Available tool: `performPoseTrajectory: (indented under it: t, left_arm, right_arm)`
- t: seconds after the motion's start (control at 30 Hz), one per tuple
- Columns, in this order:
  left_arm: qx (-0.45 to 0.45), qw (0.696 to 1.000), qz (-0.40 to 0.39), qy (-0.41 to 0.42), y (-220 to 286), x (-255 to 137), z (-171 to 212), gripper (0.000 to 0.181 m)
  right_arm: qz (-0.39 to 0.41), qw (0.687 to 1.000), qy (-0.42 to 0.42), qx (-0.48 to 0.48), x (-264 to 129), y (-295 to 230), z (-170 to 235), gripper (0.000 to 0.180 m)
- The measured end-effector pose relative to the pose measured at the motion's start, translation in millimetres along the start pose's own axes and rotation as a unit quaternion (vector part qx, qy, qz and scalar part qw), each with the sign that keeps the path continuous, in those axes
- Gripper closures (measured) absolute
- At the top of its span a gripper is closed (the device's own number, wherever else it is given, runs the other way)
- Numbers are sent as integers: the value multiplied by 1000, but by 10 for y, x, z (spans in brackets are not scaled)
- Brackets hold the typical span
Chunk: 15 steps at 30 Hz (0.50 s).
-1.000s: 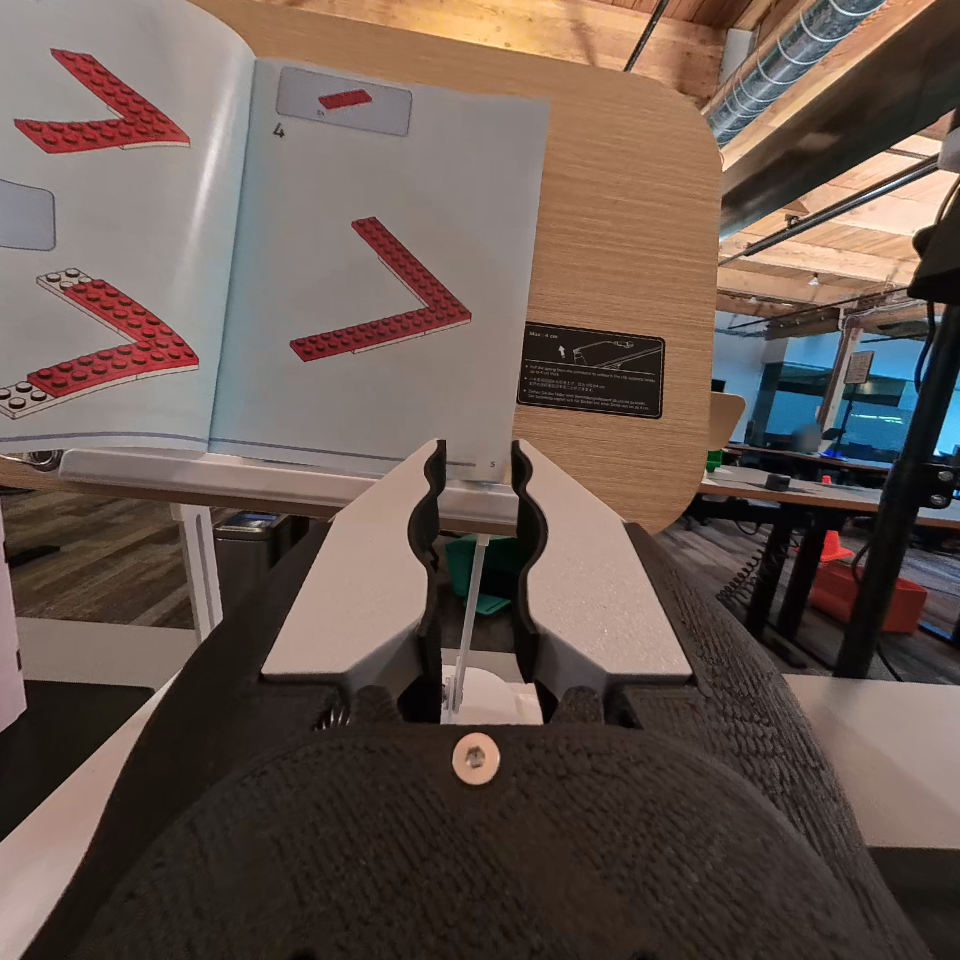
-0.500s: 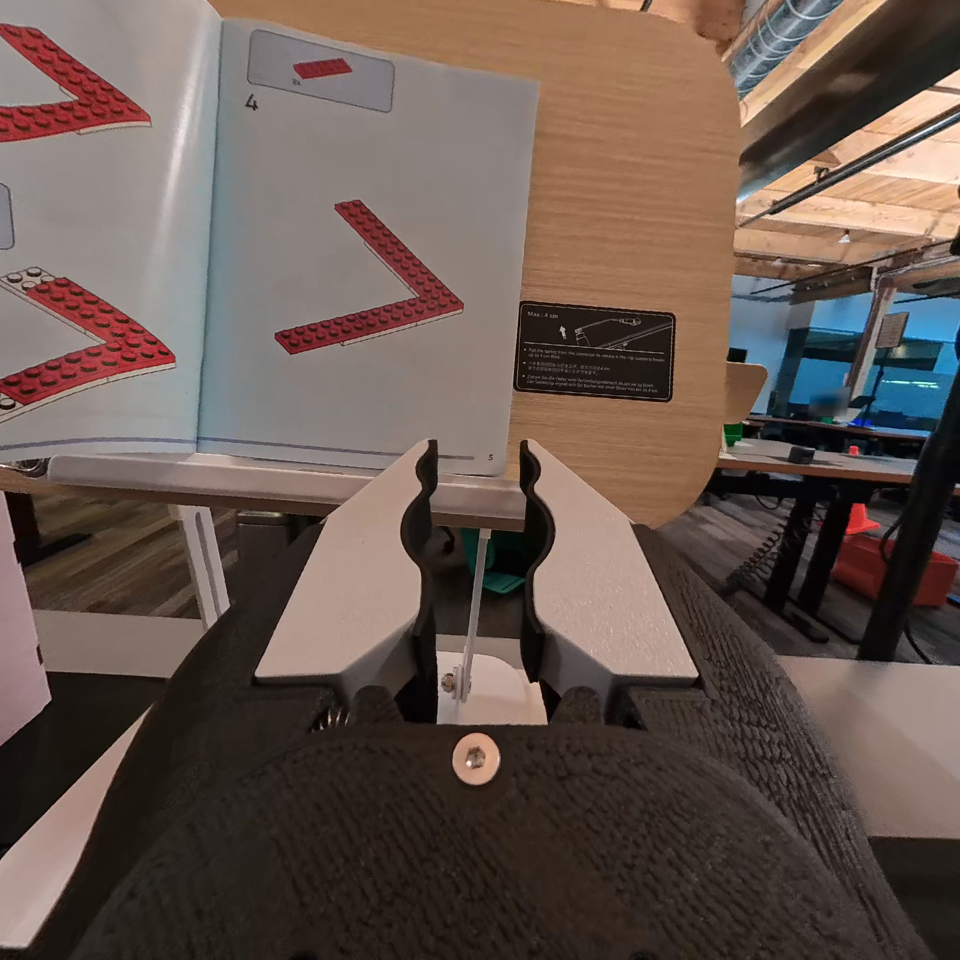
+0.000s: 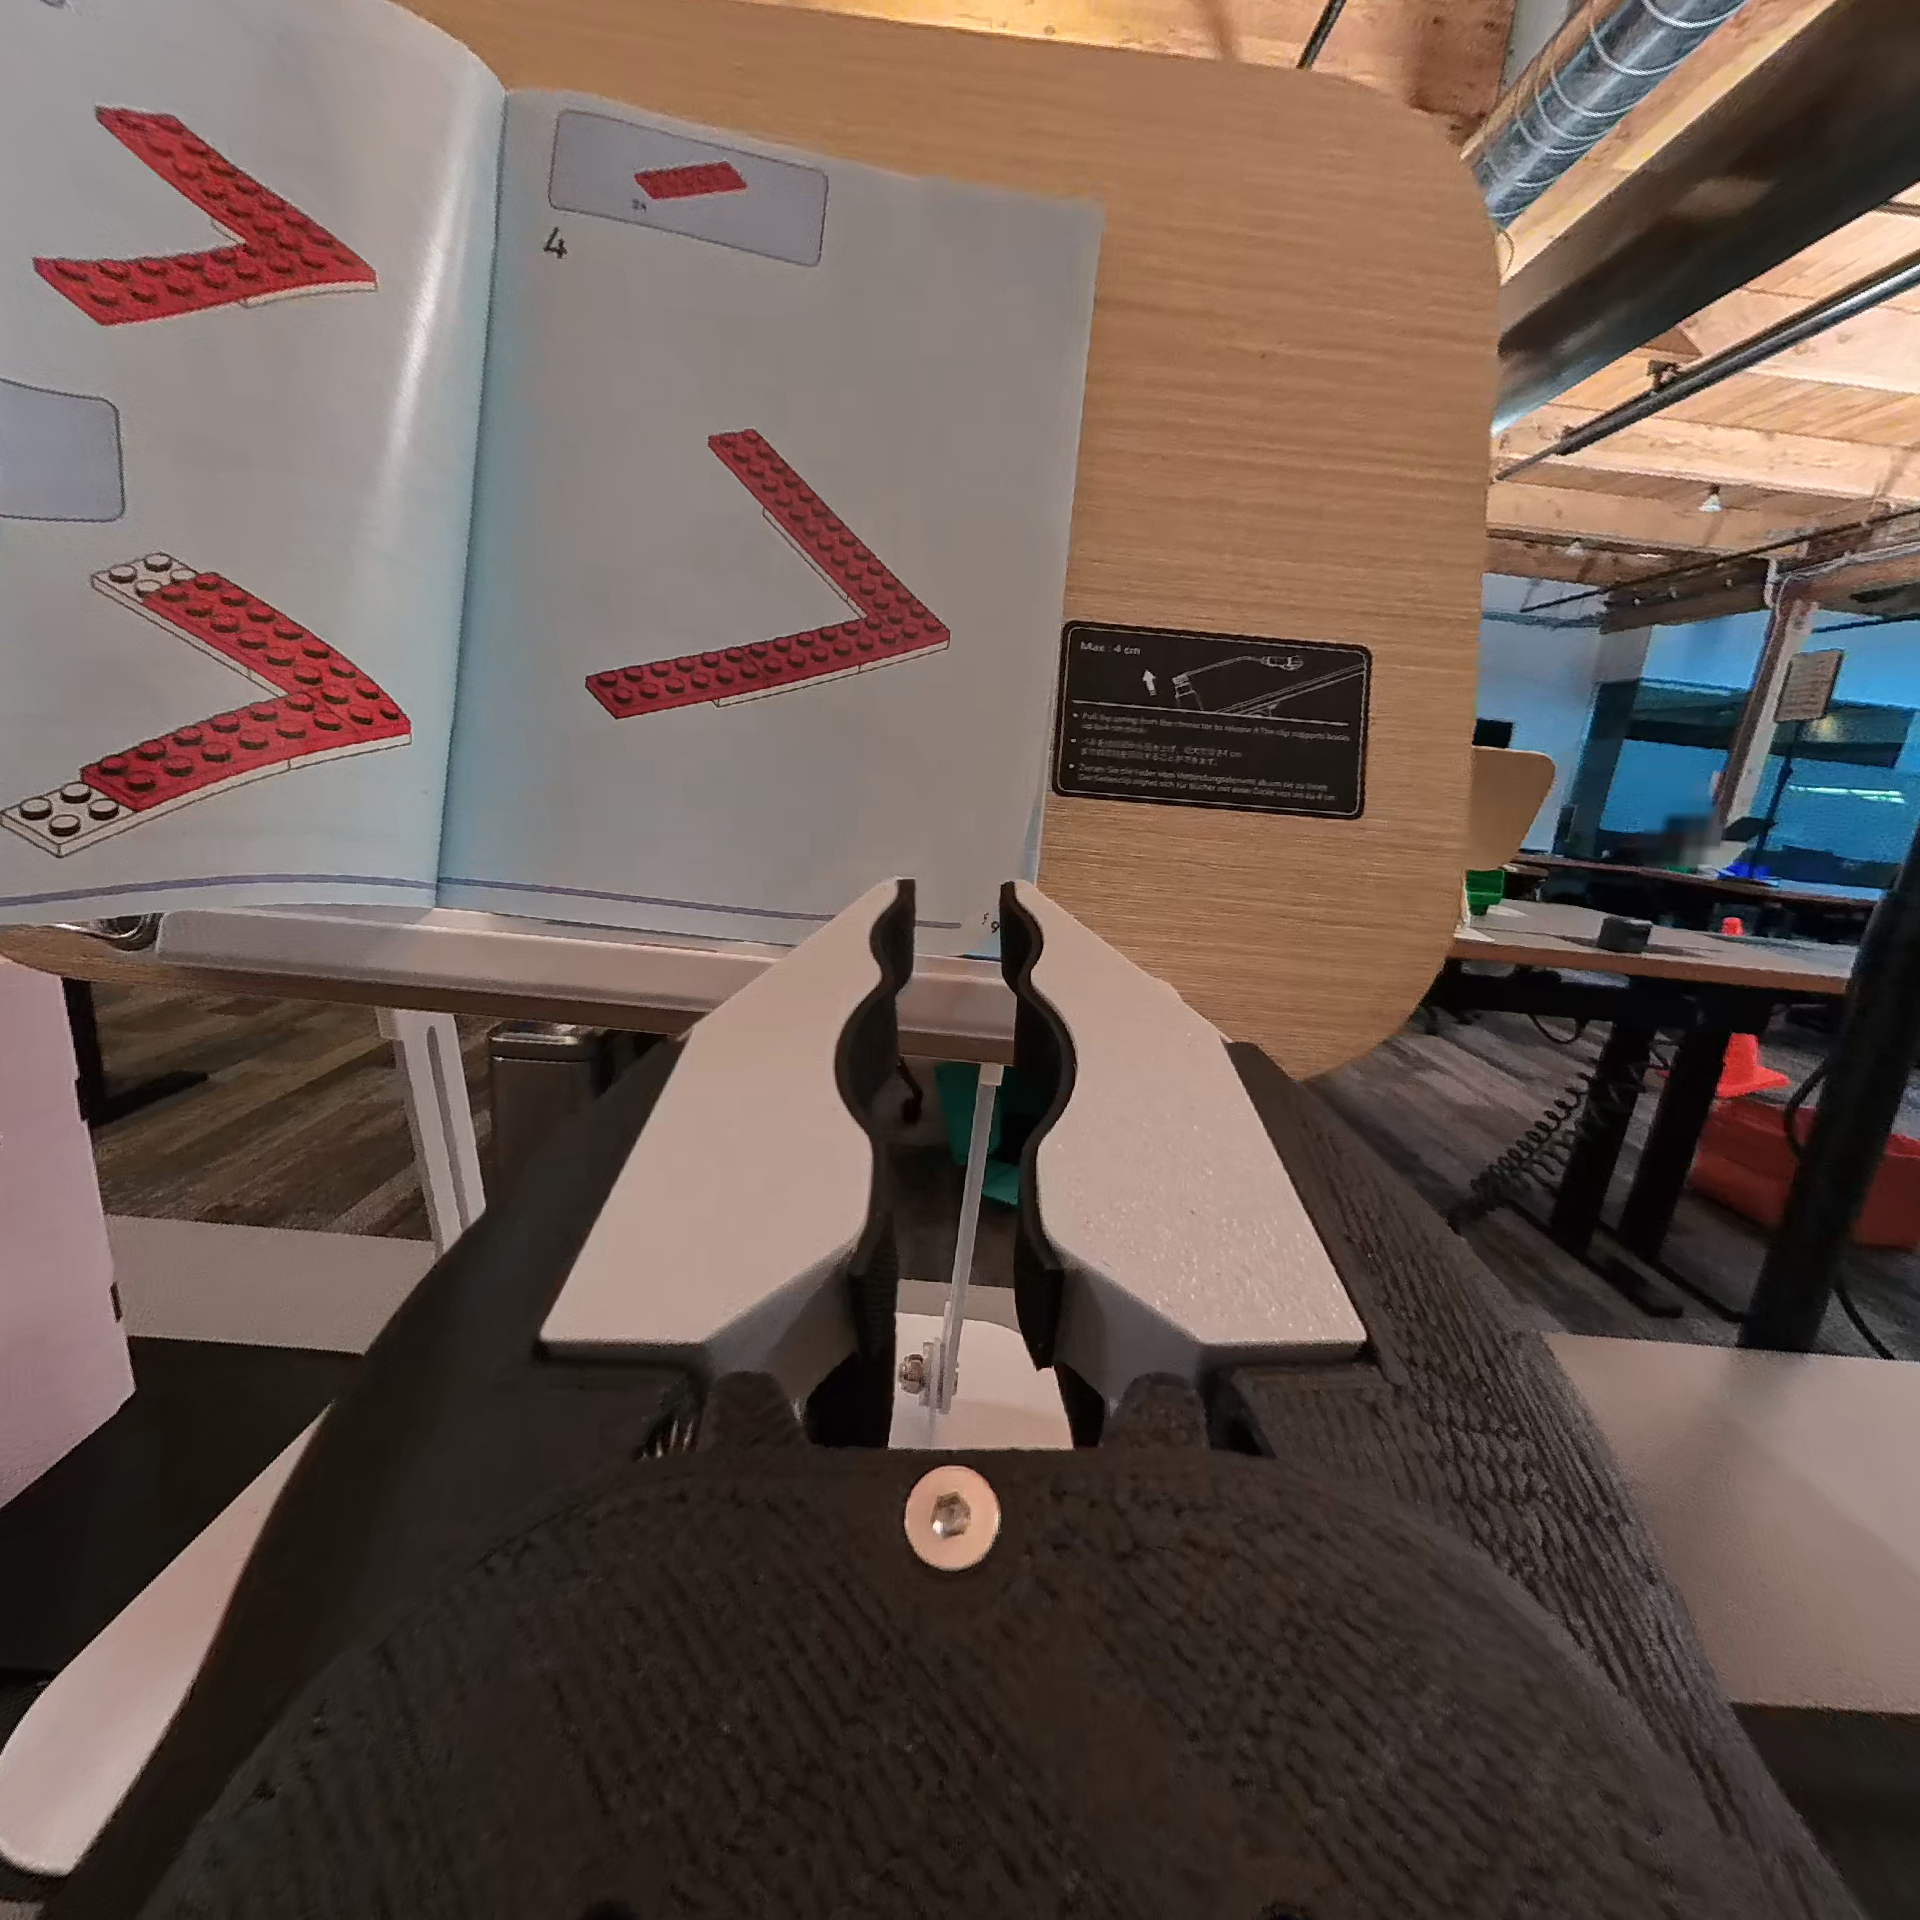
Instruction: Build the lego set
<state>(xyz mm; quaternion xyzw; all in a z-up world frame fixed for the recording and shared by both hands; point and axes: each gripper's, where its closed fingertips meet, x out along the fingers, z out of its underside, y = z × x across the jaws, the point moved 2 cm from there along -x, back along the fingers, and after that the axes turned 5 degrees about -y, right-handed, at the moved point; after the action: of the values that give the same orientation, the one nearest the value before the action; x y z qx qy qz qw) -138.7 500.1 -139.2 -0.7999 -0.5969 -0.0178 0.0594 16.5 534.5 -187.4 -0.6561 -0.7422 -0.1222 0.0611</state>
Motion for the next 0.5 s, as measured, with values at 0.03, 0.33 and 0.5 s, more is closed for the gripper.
performPoseTrajectory:
  t: [0.03,0.33,0.5]
  left_arm:
    - [0,1000,0,0,-1,0,1,181]
    - [-3,1000,1,0,-6,-1,5,181]
    - [-4,1000,3,-1,-5,0,8,181]
  right_arm:
    - [2,1000,-1,3,0,12,3,166]
    - [-5,999,-13,52,9,98,44,180]
    - [-20,999,5,34,-29,-5,-14,180]
